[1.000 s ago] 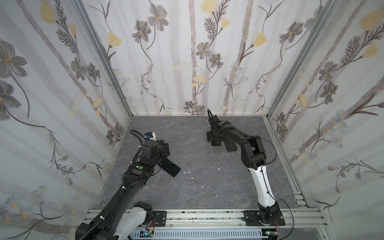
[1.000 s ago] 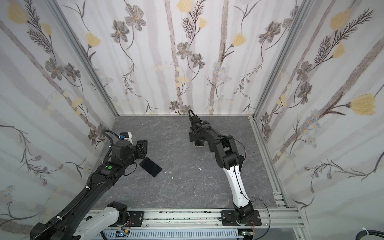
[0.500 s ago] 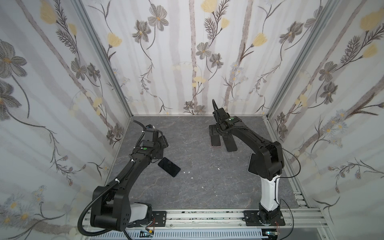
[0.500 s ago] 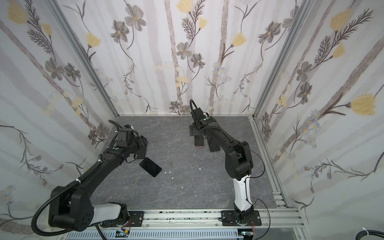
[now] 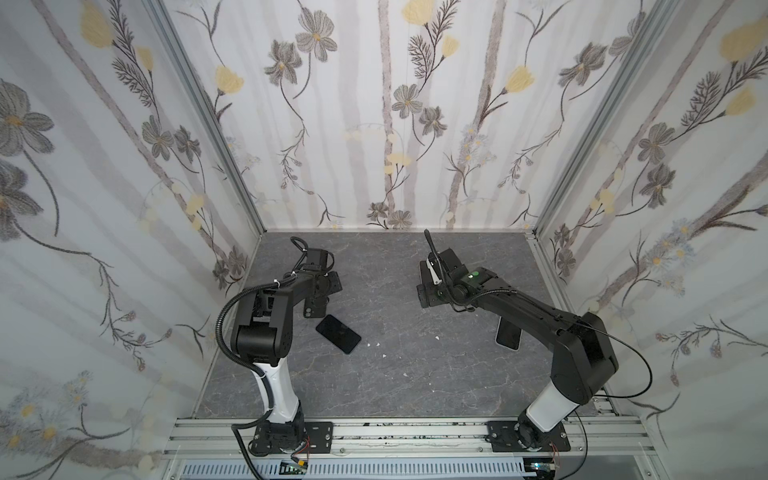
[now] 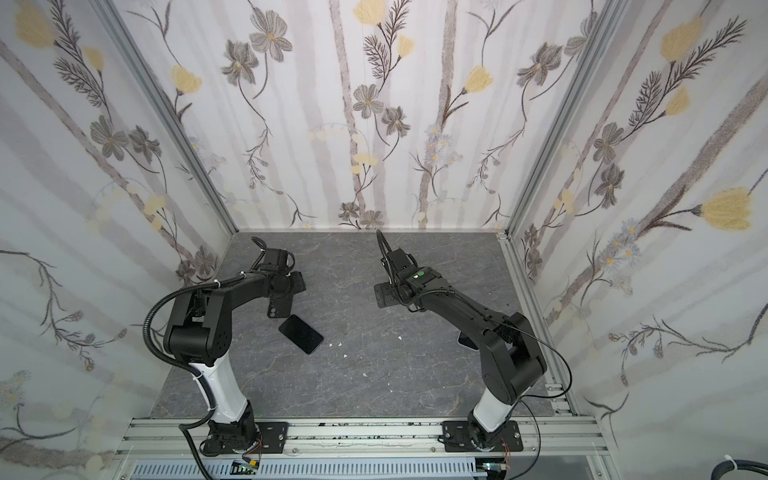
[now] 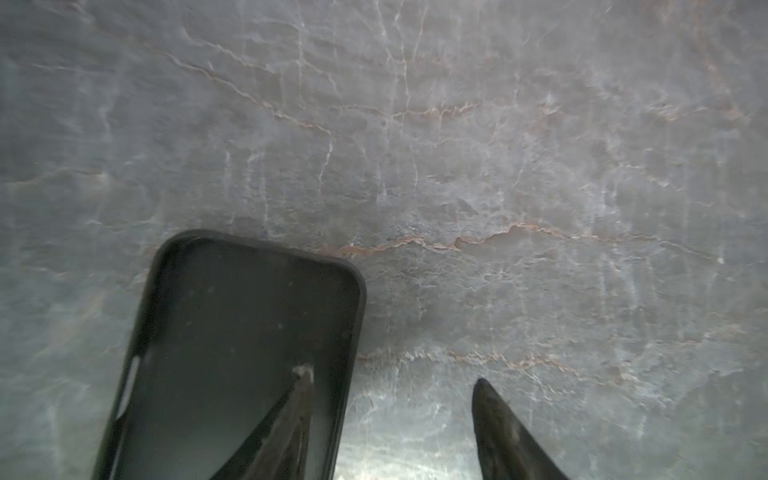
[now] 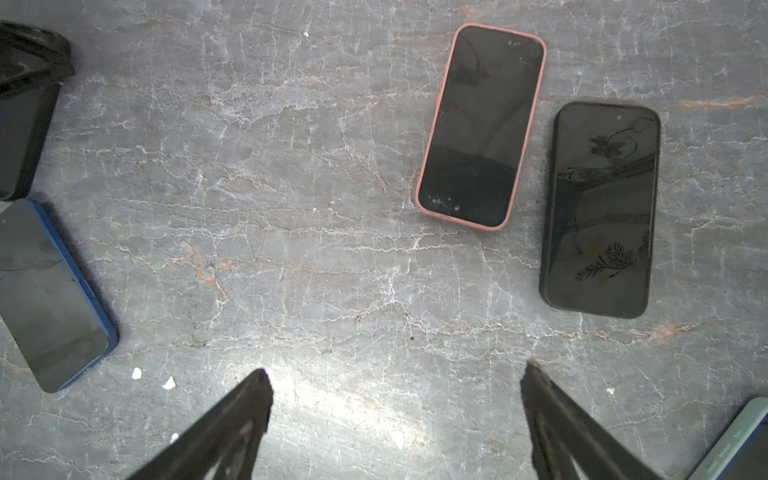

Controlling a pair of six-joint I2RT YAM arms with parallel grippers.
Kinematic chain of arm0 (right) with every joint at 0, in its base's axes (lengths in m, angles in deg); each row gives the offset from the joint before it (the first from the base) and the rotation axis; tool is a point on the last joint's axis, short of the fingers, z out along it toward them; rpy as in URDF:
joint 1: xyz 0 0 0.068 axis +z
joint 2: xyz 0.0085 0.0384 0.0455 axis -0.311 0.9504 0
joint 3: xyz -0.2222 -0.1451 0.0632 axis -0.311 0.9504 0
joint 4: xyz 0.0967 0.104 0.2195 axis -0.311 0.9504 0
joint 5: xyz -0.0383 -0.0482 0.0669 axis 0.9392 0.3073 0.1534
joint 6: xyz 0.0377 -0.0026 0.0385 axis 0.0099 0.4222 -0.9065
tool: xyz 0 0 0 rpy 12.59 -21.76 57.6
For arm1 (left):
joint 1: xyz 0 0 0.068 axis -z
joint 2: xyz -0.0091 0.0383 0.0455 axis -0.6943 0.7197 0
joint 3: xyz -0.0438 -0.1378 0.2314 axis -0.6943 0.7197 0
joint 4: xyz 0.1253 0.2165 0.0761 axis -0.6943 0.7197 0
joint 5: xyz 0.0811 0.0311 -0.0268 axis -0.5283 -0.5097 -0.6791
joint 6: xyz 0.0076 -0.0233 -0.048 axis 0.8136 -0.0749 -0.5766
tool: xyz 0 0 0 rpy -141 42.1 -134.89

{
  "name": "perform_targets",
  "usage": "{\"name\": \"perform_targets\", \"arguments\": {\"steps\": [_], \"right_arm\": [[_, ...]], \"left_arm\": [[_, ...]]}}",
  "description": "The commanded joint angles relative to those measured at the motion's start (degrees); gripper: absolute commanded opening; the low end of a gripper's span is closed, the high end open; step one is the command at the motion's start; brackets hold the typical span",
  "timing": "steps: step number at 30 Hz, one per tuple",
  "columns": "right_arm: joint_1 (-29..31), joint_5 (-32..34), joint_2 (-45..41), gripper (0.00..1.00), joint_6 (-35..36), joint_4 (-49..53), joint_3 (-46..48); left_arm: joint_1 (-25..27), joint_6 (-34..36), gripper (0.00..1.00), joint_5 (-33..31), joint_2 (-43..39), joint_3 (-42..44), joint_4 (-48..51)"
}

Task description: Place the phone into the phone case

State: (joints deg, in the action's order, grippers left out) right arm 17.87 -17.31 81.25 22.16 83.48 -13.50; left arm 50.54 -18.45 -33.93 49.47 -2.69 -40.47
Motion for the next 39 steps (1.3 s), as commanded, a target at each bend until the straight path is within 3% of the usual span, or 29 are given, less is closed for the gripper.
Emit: {"name": "perform_targets", "arguments": {"steps": [1, 7, 21, 24, 28, 39], "right_arm": [[0.1, 0.7, -1.0, 0.92, -0.1, -2.5, 0.7], [0.0, 1.6, -1.2, 0.93, 0.7, -2.4, -0.9], [-3.3, 2.6, -6.8, 0.93, 1.1, -2.3, 1.4], [-4.4, 2.5, -8.0, 0.93, 1.1, -2.4, 2.8], [-5.7, 1.9, -9.1, 0.93, 1.4, -2.4, 3.7], [-7.7, 3.1, -13.2, 0.93, 2.3, -2.4, 4.7]], "left_arm": [[0.5, 1.0, 0.60, 1.0, 1.7, -1.1, 0.6], [3.4, 1.2, 0.60, 3.9, 3.0, -1.0, -0.1], [18.1, 5.9, 0.56, 12.5, 4.7, -2.8, 0.1], [21.9, 11.5, 0.56, 18.2, 5.3, -4.5, 3.5], [27.4, 20.2, 0.55, 19.3, 6.3, -6.9, 10.0], [34.4, 37.5, 0.51, 27.4, 4.9, -10.4, 18.2]]}}
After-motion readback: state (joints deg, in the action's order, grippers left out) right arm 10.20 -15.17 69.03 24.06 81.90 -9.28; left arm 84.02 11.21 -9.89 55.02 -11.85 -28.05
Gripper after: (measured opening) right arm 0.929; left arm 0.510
